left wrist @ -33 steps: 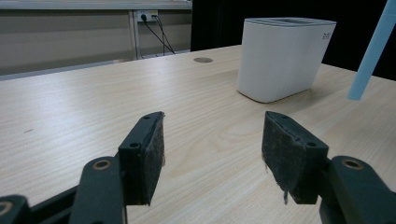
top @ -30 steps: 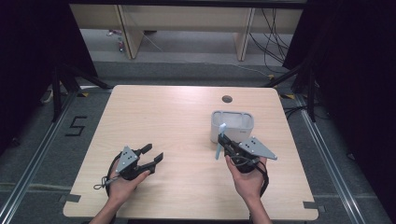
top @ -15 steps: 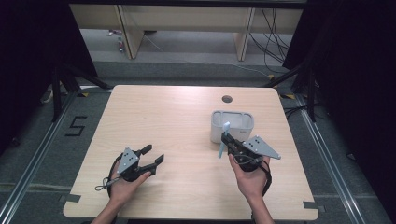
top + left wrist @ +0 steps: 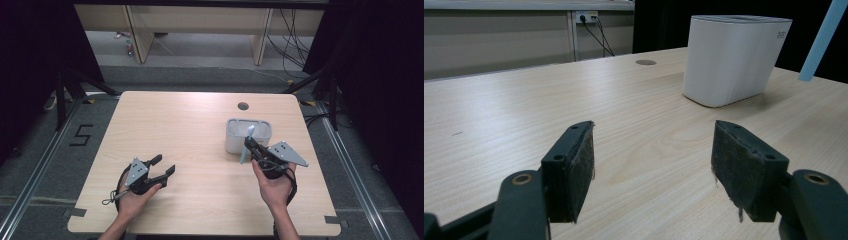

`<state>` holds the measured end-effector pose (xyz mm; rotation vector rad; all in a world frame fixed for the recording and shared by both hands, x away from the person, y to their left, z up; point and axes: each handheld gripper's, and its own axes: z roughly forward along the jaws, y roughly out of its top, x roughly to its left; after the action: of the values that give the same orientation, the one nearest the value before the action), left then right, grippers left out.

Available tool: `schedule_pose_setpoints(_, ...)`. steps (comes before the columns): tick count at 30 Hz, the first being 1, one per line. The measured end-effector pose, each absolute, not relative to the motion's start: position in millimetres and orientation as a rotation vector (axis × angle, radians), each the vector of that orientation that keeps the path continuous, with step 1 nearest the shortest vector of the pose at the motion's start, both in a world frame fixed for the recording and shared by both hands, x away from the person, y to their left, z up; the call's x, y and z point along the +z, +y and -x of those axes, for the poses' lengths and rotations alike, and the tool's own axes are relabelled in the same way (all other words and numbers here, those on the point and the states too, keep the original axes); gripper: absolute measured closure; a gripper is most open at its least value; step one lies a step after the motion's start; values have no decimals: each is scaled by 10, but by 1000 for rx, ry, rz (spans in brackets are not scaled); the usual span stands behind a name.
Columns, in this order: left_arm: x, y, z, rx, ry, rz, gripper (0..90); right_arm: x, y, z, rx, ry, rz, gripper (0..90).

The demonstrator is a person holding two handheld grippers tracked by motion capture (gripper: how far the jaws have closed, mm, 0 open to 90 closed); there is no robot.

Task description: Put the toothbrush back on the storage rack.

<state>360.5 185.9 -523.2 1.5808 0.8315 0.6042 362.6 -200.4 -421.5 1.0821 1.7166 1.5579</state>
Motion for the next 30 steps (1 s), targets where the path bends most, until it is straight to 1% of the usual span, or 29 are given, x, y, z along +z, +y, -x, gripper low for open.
schedule_pose_setpoints(16, -5233, 1856, -3602, 613, 839, -1576, 338, -4114, -2197, -3709, 1531, 1661, -1090, 858)
schedule_pose_setpoints(23, -5231, 1847, -3603, 619, 838, -1585, 335, -4079, -2218, -3715, 1500, 1657, -1113, 858)
schedule_pose_setpoints(27, -5241, 1845, -3616, 608, 832, -1563, 333, -4060, -2240, -3733, 1492, 1657, -1096, 858)
schedule_pose_setpoints(30, -5229, 1848, -3602, 612, 843, -1587, 333, -4034, -2252, -3747, 1490, 1654, -1102, 858)
